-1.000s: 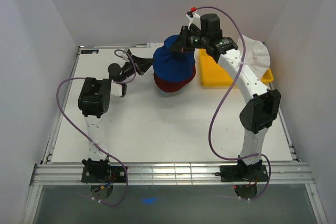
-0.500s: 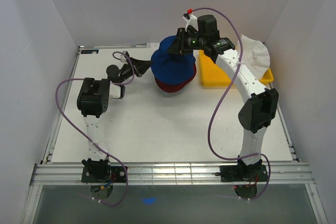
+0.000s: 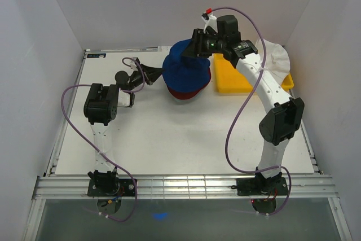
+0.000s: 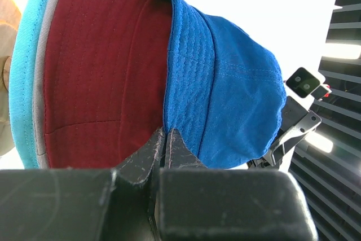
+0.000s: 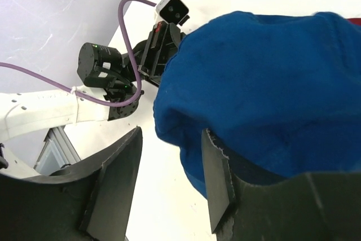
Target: Stack the hats
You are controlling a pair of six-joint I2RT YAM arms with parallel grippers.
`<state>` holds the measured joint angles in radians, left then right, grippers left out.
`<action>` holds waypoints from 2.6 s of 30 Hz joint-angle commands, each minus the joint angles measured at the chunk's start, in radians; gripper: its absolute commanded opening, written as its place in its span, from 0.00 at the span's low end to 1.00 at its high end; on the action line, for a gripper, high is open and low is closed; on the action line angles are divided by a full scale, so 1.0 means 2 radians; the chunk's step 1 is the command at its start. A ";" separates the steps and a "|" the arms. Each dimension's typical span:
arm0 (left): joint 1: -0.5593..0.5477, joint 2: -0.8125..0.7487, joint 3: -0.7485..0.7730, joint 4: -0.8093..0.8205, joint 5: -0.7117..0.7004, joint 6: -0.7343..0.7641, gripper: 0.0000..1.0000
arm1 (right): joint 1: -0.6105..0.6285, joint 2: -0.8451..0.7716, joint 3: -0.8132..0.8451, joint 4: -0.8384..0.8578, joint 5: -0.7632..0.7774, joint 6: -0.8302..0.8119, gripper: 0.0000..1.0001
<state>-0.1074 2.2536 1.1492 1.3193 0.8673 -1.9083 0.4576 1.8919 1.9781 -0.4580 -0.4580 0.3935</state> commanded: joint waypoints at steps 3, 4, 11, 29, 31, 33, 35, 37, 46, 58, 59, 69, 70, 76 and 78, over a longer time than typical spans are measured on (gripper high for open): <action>0.002 -0.004 0.012 0.119 0.019 0.010 0.00 | -0.031 -0.062 -0.026 0.012 0.004 0.010 0.54; 0.002 -0.004 0.012 0.118 0.019 0.011 0.00 | -0.041 -0.070 -0.031 0.014 -0.003 0.013 0.54; 0.002 -0.004 0.013 0.113 0.020 0.014 0.00 | -0.128 -0.081 -0.111 0.049 -0.065 0.069 0.54; 0.003 -0.002 0.023 0.094 0.023 0.022 0.00 | -0.190 0.023 -0.317 0.471 -0.191 0.314 0.62; 0.003 -0.003 0.025 0.093 0.024 0.022 0.00 | -0.190 0.036 -0.328 0.504 -0.188 0.349 0.63; 0.003 -0.003 0.027 0.090 0.025 0.022 0.00 | -0.190 0.046 -0.341 0.552 -0.182 0.383 0.64; 0.003 -0.005 0.029 0.085 0.026 0.024 0.01 | -0.190 0.052 -0.347 0.574 -0.178 0.398 0.64; 0.004 -0.005 0.031 0.084 0.026 0.025 0.00 | -0.190 0.059 -0.355 0.599 -0.171 0.417 0.64; 0.004 -0.005 0.030 0.082 0.025 0.025 0.01 | -0.190 0.077 -0.369 0.649 -0.148 0.447 0.63; 0.005 -0.005 0.029 0.083 0.027 0.025 0.01 | -0.181 0.099 -0.343 0.630 -0.128 0.445 0.62; 0.005 -0.005 0.028 0.084 0.027 0.025 0.01 | -0.180 0.099 -0.343 0.630 -0.127 0.446 0.62; 0.006 -0.003 0.027 0.086 0.028 0.023 0.01 | -0.165 0.116 -0.320 0.629 -0.116 0.455 0.61; 0.007 -0.003 0.027 0.085 0.028 0.023 0.01 | -0.164 0.116 -0.320 0.630 -0.115 0.456 0.61; 0.007 -0.003 0.031 0.083 0.030 0.022 0.01 | -0.162 0.117 -0.321 0.646 -0.115 0.472 0.59; 0.008 -0.002 0.031 0.084 0.030 0.022 0.01 | -0.162 0.115 -0.329 0.667 -0.116 0.487 0.59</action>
<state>-0.0990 2.2539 1.1854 1.3163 0.8940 -1.8744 0.1314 2.1254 1.3014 0.7788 -0.7010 1.3293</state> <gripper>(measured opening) 0.104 0.591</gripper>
